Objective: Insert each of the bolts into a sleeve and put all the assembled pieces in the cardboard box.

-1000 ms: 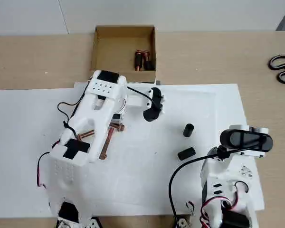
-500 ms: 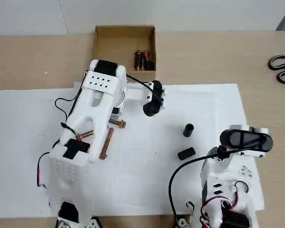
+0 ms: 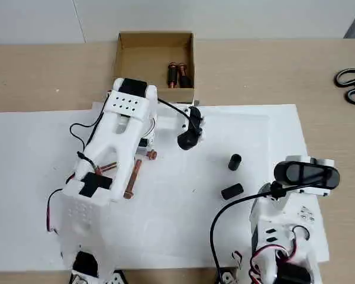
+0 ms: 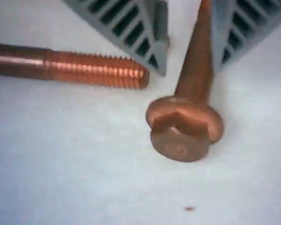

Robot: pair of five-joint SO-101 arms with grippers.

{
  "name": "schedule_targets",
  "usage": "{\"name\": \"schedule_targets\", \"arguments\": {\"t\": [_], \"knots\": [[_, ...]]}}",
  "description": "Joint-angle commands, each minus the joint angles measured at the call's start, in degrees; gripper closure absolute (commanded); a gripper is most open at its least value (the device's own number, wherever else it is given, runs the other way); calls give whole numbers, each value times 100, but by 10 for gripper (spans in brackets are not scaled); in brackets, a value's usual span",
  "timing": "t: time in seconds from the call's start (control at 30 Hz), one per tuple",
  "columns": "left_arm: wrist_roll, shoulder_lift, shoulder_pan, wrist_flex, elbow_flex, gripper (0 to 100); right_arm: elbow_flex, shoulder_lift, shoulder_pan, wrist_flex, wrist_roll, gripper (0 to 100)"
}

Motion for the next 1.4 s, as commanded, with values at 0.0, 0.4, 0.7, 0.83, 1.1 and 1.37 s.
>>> {"name": "schedule_targets", "arguments": {"t": [0.0, 0.4, 0.7, 0.83, 1.1, 1.37], "knots": [[-949, -44, -9, 158, 22, 935, -35, 31, 57, -154, -44, 995], [-958, -44, 88, -501, 884, 938, -35, 31, 57, -154, -44, 995], [-958, 114, 185, -809, 971, 938, -35, 31, 57, -154, -44, 995], [-958, 114, 255, -211, 620, 939, -35, 31, 57, -154, -44, 995], [-941, 114, 220, 141, -391, 937, -35, -4, 57, -154, -44, 995], [-826, 176, 220, -88, -725, 934, -35, -13, 75, -154, -44, 995]]}}
